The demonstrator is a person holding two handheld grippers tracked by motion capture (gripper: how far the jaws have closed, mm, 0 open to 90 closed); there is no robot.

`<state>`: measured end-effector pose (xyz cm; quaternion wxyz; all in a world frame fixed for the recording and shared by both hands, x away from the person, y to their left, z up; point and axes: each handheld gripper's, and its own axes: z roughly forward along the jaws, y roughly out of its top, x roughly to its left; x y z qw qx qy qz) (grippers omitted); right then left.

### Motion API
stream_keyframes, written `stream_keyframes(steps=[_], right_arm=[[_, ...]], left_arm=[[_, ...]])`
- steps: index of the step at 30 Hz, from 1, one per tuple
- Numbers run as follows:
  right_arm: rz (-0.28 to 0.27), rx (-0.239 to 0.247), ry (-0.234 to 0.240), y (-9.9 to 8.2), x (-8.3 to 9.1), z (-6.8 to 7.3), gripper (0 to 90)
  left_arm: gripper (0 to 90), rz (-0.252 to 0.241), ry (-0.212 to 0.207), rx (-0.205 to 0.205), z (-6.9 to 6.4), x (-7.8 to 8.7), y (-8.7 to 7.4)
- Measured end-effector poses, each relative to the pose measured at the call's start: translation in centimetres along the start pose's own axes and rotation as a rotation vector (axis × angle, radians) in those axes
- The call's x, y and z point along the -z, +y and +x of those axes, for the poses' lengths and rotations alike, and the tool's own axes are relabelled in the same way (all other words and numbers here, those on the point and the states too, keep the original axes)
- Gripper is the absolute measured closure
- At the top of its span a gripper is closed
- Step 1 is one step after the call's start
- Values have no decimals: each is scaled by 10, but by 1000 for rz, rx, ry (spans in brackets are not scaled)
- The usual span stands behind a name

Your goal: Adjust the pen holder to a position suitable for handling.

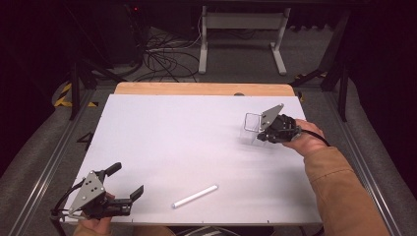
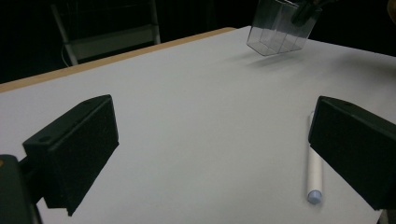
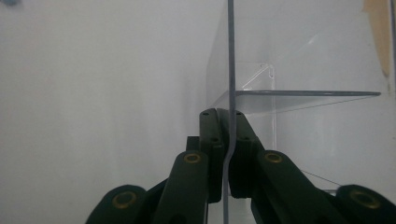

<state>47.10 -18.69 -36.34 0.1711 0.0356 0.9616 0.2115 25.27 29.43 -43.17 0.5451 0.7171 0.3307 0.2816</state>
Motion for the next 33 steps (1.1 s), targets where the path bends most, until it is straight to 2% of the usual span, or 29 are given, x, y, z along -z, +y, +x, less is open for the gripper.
stream_keyframes(steps=[4, 9, 10, 17, 21, 22, 25, 33], right_arm=[[-20, 11, 4, 11, 4, 2, 868], [-34, -1, 11, 25, 6, 5, 873], [-45, 11, 21, 35, 5, 6, 876], [-41, 18, 50, 67, -1, 14, 875], [-49, 51, 74, 86, -9, 17, 875], [-33, 35, 88, 90, -11, 20, 875], [-28, 52, 112, 103, -18, 25, 875], [-24, 100, 167, 129, -40, 36, 875]], left_arm=[[23, 0, 0, -2, 0, 0, 0], [23, 1, -2, 1, 1, 0, 0], [23, 2, -3, 1, 1, 0, 0], [23, 0, -7, 3, 1, 0, 0], [23, -4, -8, 7, 1, 0, 0], [23, -4, -9, 7, 1, 0, 0], [23, -2, -11, 5, 2, 0, 0], [23, -2, -16, 6, 2, 0, 0]])
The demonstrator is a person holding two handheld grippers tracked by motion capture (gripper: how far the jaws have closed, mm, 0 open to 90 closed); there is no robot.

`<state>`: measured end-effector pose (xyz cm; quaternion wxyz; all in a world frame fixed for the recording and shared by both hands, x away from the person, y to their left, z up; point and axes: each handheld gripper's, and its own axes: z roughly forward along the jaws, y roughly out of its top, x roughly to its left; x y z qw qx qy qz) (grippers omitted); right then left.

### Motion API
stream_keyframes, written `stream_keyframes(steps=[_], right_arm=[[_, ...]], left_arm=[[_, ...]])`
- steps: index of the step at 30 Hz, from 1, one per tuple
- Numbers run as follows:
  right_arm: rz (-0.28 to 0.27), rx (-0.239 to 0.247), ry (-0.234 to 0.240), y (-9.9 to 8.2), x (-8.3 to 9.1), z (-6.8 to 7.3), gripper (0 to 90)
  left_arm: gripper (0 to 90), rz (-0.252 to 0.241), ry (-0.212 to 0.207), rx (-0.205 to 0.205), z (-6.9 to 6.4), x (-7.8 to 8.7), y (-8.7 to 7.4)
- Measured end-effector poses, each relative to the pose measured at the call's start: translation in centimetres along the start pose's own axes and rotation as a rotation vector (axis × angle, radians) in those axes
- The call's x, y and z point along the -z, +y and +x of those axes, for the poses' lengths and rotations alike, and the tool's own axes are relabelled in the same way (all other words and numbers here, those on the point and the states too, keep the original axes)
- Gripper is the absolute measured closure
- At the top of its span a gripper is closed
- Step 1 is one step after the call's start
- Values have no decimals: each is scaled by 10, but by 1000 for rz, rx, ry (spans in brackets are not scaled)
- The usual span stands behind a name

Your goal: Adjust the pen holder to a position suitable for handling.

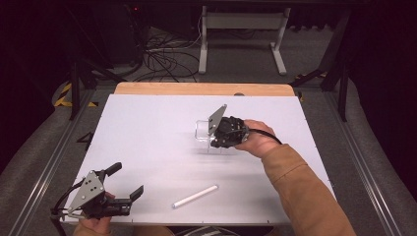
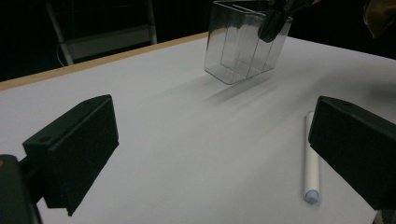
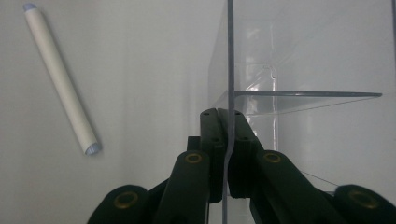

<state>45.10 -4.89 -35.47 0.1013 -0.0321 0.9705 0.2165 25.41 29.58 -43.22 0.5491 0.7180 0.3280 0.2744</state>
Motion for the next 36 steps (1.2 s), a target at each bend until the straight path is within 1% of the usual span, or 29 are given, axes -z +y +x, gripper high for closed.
stream_keyframes(steps=[4, 5, 7, 11, 13, 16, 19, 21, 25, 28, 29, 33, 36], right_arm=[[12, 5, 23, 9, -12, 1, 874], [20, 6, 27, 11, -14, 1, 874], [20, 8, 40, 14, -19, 1, 874], [36, 13, 53, 19, -28, 1, 874], [39, 8, 57, 21, -32, 1, 872], [52, 0, 59, 22, -35, 0, 874], [49, -11, 61, 22, -38, -2, 872], [48, -1, 66, 22, -40, -2, 872], [57, 1, 69, 23, -42, -2, 860], [49, -6, 67, 23, -42, -2, 857], [49, -16, 66, 23, -43, -2, 857], [55, -27, 58, 24, -43, -1, 854], [58, -37, 63, 24, -42, -2, 854]], left_arm=[[23, -4, 2, -2, 0, 0, 0], [23, -4, 0, 4, 0, 0, 0], [23, -5, -1, 6, 0, 0, 0], [23, -4, -4, 6, 0, 0, 0], [23, -3, -5, 5, 0, -1, 0], [23, -1, -8, -1, 0, 0, 0], [23, -3, -6, 3, 0, 0, 0], [23, -4, -7, 6, 0, 0, 0], [23, -4, -7, 5, 0, 0, 0], [23, -4, -8, 4, 0, 0, 0], [23, -5, -8, 7, 0, 0, 0], [23, -5, -8, 7, 0, 0, 0], [23, -3, -9, 6, 0, 0, 0]])
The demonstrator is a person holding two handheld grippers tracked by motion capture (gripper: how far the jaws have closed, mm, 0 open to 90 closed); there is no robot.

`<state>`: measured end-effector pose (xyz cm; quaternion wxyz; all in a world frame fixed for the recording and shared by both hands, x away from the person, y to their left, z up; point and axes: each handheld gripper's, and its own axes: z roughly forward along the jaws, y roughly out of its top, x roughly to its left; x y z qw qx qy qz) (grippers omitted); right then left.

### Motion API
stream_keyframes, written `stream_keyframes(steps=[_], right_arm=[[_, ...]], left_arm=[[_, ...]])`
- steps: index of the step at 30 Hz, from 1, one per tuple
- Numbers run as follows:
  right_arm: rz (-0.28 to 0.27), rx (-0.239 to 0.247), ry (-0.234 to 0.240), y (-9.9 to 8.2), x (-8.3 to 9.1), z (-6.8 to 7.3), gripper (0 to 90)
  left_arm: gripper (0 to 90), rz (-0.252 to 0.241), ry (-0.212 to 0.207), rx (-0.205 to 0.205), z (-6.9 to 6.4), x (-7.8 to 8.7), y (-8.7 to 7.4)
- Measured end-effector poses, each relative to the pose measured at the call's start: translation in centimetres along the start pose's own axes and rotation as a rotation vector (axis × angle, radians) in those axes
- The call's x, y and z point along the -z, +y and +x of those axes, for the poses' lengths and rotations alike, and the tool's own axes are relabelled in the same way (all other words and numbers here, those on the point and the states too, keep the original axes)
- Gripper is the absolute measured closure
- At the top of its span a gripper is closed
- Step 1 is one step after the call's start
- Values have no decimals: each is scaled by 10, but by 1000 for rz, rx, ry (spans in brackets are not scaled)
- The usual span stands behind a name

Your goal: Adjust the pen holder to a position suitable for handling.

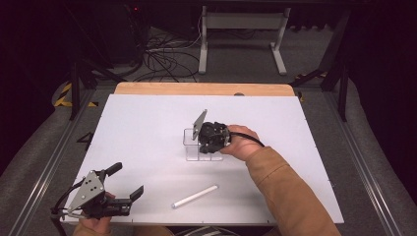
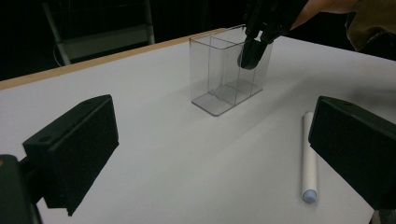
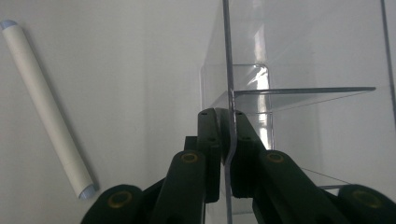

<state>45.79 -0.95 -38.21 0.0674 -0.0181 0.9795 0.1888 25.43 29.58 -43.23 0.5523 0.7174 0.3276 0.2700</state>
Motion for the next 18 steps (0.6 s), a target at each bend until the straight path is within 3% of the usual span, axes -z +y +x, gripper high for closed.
stream_keyframes(steps=[6, 9, 11, 15, 18], right_arm=[[-7, -6, -10, 0, -1, 2, 848], [-25, -8, 4, -1, 2, 2, 795], [-45, -17, -16, -1, 7, 4, 719], [-161, -51, -70, -4, 25, 6, 534], [-270, -116, -76, -9, 42, 9, 382]], left_arm=[[23, 0, -2, -3, 0, -1, 0], [23, 2, -1, -3, 1, 0, 0], [23, 2, 0, 0, 1, 0, 0], [23, -4, 0, 0, 1, 0, 0], [23, -1, 2, -3, 1, 1, 1]])
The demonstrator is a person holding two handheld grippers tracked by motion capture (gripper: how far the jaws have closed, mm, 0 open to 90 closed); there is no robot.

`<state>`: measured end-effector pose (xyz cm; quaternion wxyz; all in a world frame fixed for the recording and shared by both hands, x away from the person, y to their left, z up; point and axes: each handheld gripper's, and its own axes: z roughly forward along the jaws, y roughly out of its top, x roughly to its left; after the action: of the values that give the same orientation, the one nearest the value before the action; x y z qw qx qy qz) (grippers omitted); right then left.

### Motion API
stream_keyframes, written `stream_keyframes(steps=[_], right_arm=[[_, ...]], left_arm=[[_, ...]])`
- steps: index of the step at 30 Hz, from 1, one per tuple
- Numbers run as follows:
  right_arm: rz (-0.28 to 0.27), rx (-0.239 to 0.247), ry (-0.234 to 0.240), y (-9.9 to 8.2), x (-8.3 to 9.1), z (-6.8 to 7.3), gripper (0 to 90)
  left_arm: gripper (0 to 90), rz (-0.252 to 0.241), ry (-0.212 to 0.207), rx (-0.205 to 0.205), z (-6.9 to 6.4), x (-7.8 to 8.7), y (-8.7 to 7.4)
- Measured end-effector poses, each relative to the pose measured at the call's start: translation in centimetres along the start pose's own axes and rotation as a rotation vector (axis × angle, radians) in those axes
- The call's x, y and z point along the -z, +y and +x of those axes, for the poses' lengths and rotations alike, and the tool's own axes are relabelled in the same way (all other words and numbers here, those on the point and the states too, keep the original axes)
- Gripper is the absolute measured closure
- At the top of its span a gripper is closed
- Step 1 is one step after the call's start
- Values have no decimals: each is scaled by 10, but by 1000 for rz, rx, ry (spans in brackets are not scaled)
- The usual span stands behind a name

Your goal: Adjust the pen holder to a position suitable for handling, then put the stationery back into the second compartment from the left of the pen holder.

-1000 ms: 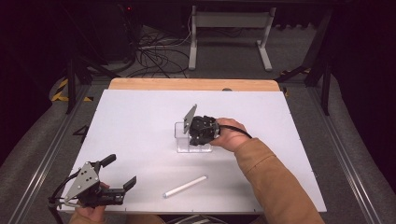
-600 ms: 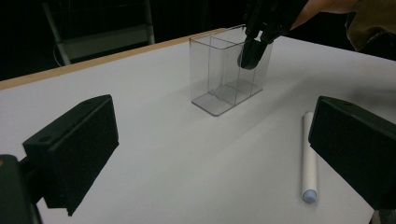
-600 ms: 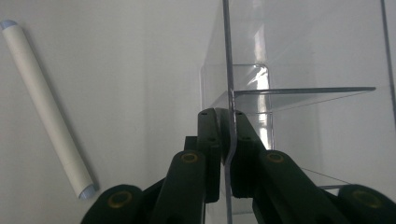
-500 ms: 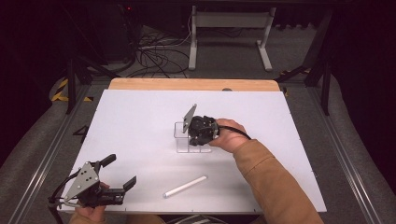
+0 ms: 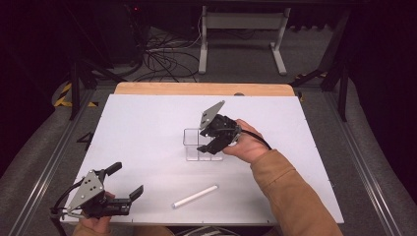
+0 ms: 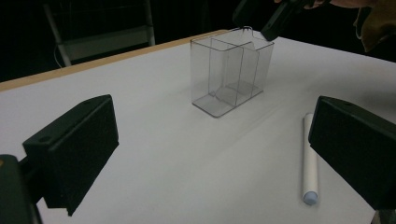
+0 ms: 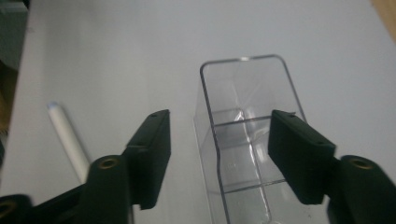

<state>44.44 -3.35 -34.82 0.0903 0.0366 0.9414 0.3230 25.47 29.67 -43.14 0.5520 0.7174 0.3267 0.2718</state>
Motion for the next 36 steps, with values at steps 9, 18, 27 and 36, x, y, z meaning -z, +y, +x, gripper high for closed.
stream_keyframes(steps=[9, 18, 27, 36], right_arm=[[-127, 10, -23, 3, 23, 19, 198], [-185, -4, -14, 0, 27, 31, 104], [-226, 20, 20, 2, 29, 43, 3], [-249, 84, 59, 4, 24, 55, 0]], left_arm=[[23, -1, 1, 1, 0, -1, 0], [23, -2, 1, 0, -1, 0, 0], [23, 0, 2, 0, -1, -1, 0], [23, -4, 3, 0, -1, -1, 0]])
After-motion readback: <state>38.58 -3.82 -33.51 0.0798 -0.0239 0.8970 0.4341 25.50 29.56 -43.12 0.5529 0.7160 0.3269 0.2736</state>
